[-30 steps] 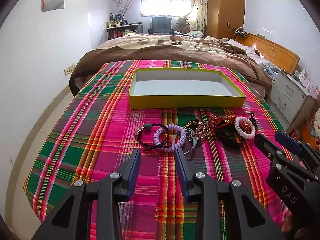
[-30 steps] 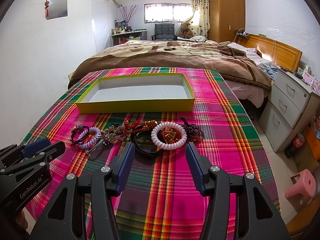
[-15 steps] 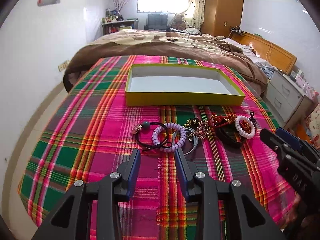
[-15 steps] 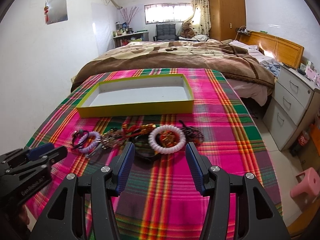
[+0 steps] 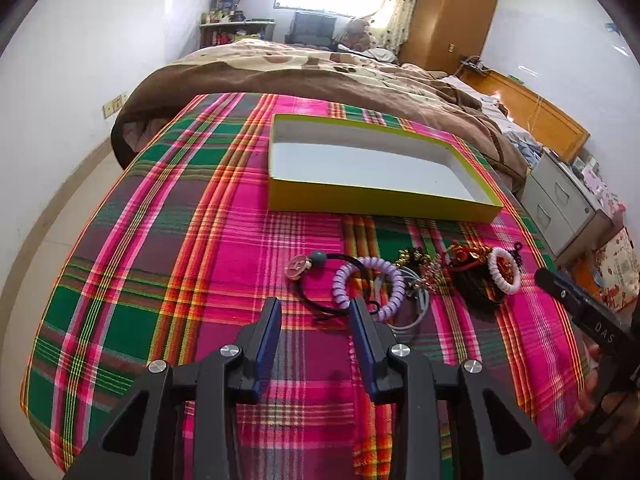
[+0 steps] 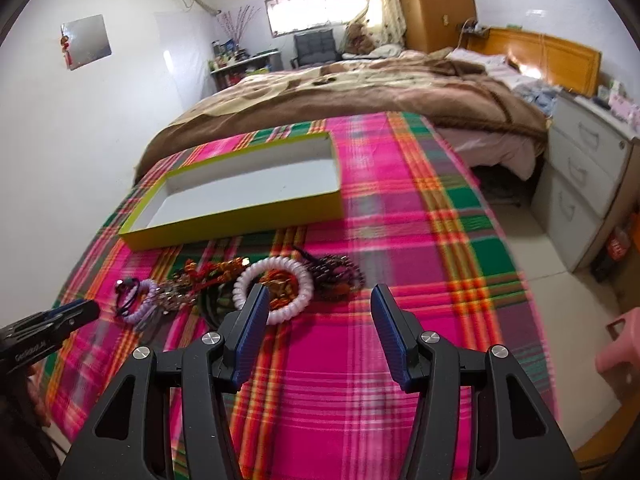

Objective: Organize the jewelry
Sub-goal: 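Grasp the black beaded hair tie with the left tool while the right tool grasps the pink coil hair tie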

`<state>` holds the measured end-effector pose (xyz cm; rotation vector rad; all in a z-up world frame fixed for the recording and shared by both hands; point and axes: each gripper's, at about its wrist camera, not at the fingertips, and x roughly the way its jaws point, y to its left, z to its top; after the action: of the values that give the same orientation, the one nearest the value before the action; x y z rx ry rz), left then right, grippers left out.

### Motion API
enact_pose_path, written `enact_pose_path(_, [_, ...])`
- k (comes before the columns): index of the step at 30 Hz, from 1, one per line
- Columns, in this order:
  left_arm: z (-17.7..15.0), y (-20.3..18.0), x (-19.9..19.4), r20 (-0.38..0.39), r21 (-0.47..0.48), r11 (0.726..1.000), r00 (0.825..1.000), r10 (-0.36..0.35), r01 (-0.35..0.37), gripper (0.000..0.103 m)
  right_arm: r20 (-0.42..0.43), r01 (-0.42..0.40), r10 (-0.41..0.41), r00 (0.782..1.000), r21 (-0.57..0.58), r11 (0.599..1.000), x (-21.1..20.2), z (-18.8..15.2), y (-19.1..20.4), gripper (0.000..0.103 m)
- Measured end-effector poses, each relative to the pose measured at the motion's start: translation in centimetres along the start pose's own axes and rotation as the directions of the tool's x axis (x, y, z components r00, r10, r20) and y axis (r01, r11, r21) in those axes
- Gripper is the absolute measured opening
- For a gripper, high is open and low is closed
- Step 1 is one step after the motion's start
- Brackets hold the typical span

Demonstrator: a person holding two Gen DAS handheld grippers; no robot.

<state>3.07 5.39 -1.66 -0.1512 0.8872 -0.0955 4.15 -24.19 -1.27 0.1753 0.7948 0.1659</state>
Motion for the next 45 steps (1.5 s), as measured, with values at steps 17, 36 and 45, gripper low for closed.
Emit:
enact_pose_path(17, [0.5,1.1,1.1,-0.021,-0.032,0.999,0.999,0.039,-0.040,0.035,-0.079,-0.106,0.110,0.991,0.062,0.993,3.0,0.3,-0.3,0.026])
enact_pose_path(36, [1.0,0.9,2.2,-0.040,0.008,0.999,0.998,0.046,-0.045,0.035,0.018,-0.128,0.127,0.992,0.105,0.986,0.5,1.3,-1.0,0.010])
enact_pose_path(45, [2.1,0.2,4.2,-0.068,0.056,0.998,0.997,0.028,-0.024,0.035,0.039,-0.131,0.128,0.991,0.084,0.988,0.0,2.4,-0.3,0.010])
